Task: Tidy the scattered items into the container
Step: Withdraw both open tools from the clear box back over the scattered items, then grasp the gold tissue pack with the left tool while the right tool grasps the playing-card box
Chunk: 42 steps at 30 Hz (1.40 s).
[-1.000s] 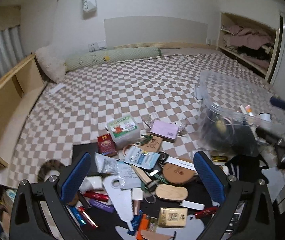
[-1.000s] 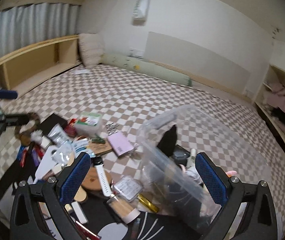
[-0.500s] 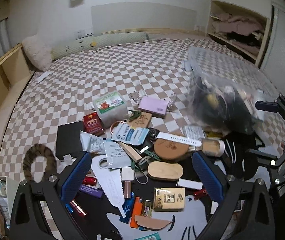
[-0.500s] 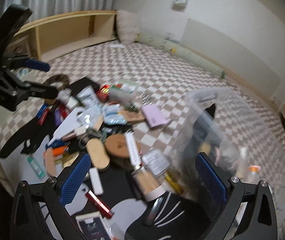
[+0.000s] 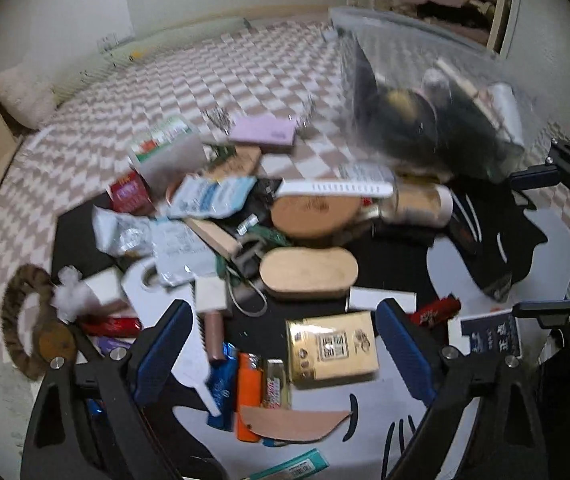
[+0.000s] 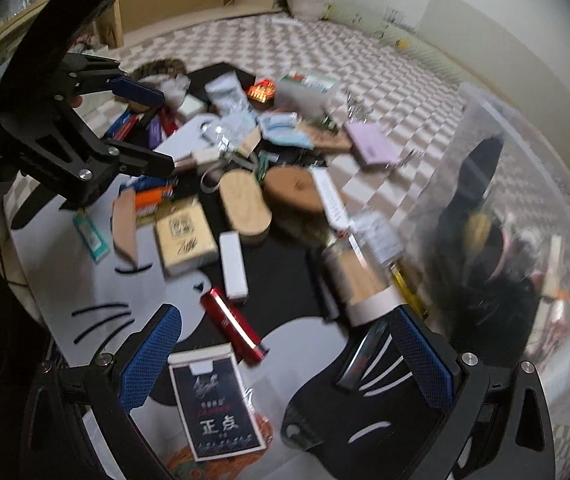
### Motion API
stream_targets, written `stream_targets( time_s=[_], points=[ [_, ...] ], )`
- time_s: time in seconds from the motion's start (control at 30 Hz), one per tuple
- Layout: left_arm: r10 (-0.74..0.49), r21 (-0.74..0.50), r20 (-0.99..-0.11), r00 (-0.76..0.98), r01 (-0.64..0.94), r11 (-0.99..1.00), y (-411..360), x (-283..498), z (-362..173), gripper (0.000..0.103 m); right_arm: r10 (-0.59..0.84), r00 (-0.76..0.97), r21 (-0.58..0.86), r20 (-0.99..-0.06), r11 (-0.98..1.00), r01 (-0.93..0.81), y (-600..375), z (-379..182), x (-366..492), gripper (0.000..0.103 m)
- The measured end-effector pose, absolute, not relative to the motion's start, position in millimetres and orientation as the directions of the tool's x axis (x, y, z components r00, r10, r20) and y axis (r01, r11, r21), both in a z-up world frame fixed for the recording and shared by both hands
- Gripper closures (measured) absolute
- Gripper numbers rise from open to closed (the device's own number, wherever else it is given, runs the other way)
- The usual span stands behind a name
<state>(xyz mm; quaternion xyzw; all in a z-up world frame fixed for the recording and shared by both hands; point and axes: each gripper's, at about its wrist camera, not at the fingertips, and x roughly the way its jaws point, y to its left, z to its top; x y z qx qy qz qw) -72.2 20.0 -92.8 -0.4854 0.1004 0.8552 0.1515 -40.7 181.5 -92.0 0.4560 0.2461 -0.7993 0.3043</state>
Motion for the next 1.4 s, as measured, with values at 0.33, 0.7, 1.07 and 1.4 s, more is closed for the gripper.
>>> stream_targets(
  time_s=[0.33,0.7,1.07,1.4],
  points=[
    [0.188,-0.009,-0.903,-0.386,-0.421,-0.907,37,-65,-137,0.01,-0.222,-0.308,-0.092,-0.925,-0.656,0.749,176,-124,-28,0.0],
    [0.168,0.012,-0.927,-0.337,-0.474,-0.881,57,-62,-167,0.021,-0.171,-0.232,-0.083,-0.957,-0.608,0.79,167,-159,-14,0.0],
    [0.16,0.016,-0.932,-0.326,-0.478,-0.878,61,-61,-181,0.021,-0.119,-0.183,-0.079,-0.976,-0.588,0.805,166,-190,-5,0.0],
    [0.178,-0.008,-0.934,-0.309,-0.482,-0.876,59,-66,-180,0.025,-0.149,-0.147,-0.035,-0.978,-0.574,0.818,168,-179,-6,0.039]
  ],
)
